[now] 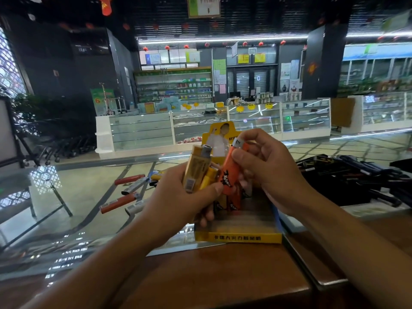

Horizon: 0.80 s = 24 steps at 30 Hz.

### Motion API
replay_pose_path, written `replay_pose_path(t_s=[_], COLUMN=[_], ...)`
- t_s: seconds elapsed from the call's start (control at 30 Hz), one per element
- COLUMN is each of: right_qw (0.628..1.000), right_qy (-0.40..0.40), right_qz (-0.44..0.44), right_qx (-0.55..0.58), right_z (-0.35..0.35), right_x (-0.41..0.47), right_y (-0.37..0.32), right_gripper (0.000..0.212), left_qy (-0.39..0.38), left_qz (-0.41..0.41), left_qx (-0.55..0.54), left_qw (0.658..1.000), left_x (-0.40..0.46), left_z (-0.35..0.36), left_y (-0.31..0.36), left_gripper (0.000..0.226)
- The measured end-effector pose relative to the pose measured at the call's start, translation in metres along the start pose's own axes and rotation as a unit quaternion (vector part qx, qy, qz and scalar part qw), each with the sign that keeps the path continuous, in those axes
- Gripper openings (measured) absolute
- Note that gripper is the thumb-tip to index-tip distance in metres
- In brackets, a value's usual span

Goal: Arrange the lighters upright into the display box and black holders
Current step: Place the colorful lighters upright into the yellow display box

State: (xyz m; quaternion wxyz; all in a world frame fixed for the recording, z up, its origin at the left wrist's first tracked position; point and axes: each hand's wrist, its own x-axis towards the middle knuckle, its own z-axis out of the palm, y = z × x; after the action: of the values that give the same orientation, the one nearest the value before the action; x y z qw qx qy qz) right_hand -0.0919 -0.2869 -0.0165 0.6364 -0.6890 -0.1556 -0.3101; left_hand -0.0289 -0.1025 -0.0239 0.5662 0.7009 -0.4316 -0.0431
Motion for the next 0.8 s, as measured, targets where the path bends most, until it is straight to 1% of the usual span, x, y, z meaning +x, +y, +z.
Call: replay_pose_path(t_s=[0.1, 0.17, 0.2, 0.23, 0.3, 0.4, 0.47, 0.57, 0.7, 0.8], right_qw=[1.0, 0.998, 0.996, 0.994, 0.988, 0.978, 0.966, 0.938, 0.921, 0.907], right_qy=[0.013, 0.042, 0.057, 0.067, 0.075, 0.065, 0.049, 0.02, 0.011, -0.008], right_qz=[-0.019, -0.038, -0.047, -0.053, -0.056, -0.059, -0.066, -0.082, -0.107, -0.12], right_qx=[0.0, -0.018, -0.041, -0.071, -0.126, -0.191, -0.245, -0.335, -0.374, -0.403], right_z=[-0.003, -0.008, -0.01, -0.014, -0.018, -0.017, -0.018, -0.022, -0.021, -0.018], right_x=[0.001, 0.003, 0.004, 0.004, 0.003, 0.0, -0.004, -0.015, -0.024, -0.024], right_y=[0.001, 0.001, 0.001, 0.001, 0.003, 0.002, 0.001, 0.003, 0.009, 0.009], right_gripper=[0.026, 0.022, 0.02, 0.019, 0.018, 0.019, 0.022, 0.026, 0.029, 0.026], left_qy=[0.01, 0.039, 0.061, 0.083, 0.121, 0.139, 0.125, 0.071, 0.033, 0.018], left_qz=[0.001, 0.015, 0.025, 0.035, 0.048, 0.041, 0.006, -0.036, -0.049, -0.048], left_qx=[-0.012, -0.029, -0.033, -0.024, 0.028, 0.083, 0.107, 0.163, 0.191, 0.192], left_qw=[1.0, 0.999, 0.997, 0.996, 0.991, 0.986, 0.986, 0.983, 0.98, 0.98], left_x=[0.0, 0.002, 0.003, 0.004, 0.005, 0.005, 0.002, -0.008, -0.014, -0.012], left_z=[0.0, -0.003, -0.005, -0.008, -0.012, -0.017, -0.02, -0.025, -0.022, -0.018], left_y=[0.001, 0.002, 0.002, 0.0, -0.005, -0.011, -0.015, -0.026, -0.03, -0.029], left_gripper=[0.022, 0.029, 0.028, 0.024, 0.017, 0.018, 0.019, 0.017, 0.017, 0.019])
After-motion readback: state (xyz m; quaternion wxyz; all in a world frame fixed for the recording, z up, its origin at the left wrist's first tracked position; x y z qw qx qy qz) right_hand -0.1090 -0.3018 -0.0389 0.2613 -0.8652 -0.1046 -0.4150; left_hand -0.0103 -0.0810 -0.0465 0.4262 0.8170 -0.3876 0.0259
